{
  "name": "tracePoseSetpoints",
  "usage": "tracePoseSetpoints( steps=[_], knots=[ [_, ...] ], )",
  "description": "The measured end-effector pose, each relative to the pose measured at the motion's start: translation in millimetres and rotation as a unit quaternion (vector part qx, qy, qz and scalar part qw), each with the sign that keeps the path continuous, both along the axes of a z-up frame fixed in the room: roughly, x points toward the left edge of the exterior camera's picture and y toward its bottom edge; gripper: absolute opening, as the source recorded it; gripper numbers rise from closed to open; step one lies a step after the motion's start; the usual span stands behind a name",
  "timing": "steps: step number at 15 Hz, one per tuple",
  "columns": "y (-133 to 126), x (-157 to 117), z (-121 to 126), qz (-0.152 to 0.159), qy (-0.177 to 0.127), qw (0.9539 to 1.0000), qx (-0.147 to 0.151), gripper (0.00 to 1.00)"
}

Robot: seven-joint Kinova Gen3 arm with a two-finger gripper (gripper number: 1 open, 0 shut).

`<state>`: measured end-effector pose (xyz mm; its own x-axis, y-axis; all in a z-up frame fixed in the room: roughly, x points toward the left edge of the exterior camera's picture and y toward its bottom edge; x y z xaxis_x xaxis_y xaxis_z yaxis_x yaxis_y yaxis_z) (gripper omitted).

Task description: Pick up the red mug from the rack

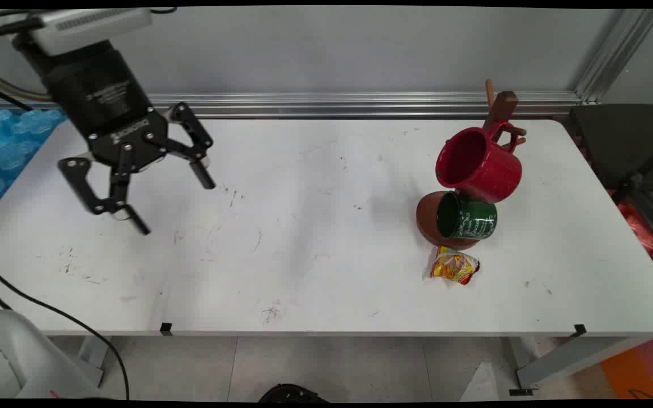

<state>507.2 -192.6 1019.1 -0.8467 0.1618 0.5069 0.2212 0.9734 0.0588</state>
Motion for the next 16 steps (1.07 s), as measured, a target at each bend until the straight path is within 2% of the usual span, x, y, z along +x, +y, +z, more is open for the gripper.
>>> tracePoseSetpoints(
  steps=[2, 4, 6, 9, 13, 16],
  knots=[
    [-4, -7, 1, 0.049, 0.011, 0.9987, 0.007, 1.0],
    [-8, -15, 1, 0.094, 0.021, 0.9952, 0.018, 1.0],
    [-12, -26, 1, 0.14, 0.033, 0.9892, 0.028, 1.0],
    [-17, -41, 1, 0.188, 0.048, 0.9801, 0.04, 1.0],
    [-27, -67, 1, 0.257, 0.07, 0.9621, 0.056, 1.0],
    [-36, -95, -2, 0.32, 0.09, 0.9406, 0.07, 1.0]
  ],
)
